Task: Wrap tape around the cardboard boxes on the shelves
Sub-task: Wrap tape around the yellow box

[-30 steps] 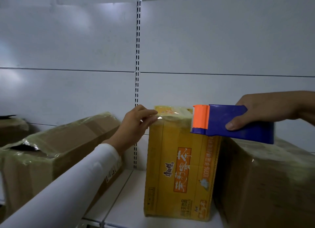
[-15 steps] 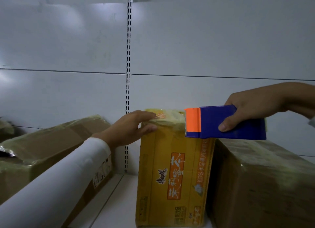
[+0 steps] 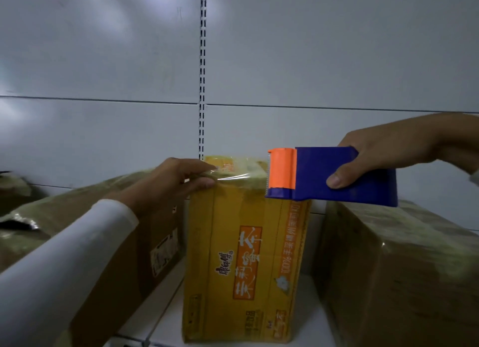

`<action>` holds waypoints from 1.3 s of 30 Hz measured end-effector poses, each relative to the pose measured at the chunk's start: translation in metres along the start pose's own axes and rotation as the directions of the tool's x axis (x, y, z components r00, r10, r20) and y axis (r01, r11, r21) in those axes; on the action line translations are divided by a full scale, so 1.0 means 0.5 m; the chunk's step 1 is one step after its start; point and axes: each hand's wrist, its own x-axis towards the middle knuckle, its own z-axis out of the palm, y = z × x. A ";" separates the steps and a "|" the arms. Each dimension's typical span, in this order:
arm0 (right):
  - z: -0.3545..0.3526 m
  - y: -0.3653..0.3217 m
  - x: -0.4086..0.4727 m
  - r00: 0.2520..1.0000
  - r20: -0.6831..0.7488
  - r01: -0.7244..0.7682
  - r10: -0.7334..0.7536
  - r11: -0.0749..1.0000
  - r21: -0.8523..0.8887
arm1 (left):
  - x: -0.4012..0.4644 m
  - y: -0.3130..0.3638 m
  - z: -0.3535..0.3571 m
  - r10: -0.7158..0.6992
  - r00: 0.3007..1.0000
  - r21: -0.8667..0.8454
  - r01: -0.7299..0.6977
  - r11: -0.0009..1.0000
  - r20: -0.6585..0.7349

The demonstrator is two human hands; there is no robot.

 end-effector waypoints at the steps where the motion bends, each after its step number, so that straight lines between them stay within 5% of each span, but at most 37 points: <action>1: -0.002 -0.005 0.002 1.000 0.013 -0.006 0.006 1.000 -0.001 | -0.009 -0.010 -0.004 -0.001 1.000 -0.009 0.001 1.000 -0.002; 8: -0.012 0.043 -0.041 0.987 0.046 -0.153 0.152 0.988 0.018 | -0.015 -0.051 -0.022 0.025 1.000 -0.065 -0.024 0.998 0.010; 16: 0.026 0.058 -0.034 0.989 0.030 -0.146 0.144 0.987 0.071 | -0.005 -0.048 -0.022 0.011 0.998 -0.080 -0.007 0.997 0.059; 21: 0.030 0.080 -0.017 0.994 -0.034 -0.104 0.107 0.991 0.089 | 0.031 0.027 -0.060 -0.068 0.973 0.263 0.008 0.965 0.219; 24: 0.025 0.087 -0.010 0.995 -0.047 -0.081 0.086 0.991 0.102 | 0.075 0.081 -0.025 -0.042 0.987 0.497 -0.041 0.867 0.154; 31: 0.023 0.112 0.004 0.999 -0.042 -0.019 0.023 0.995 0.097 | 0.105 0.059 0.082 0.173 0.972 0.621 -0.234 0.748 0.158; 39: -0.015 0.166 -0.048 0.997 0.037 -0.063 0.061 0.996 0.062 | 0.102 0.041 0.081 0.242 0.965 0.563 -0.254 0.786 0.099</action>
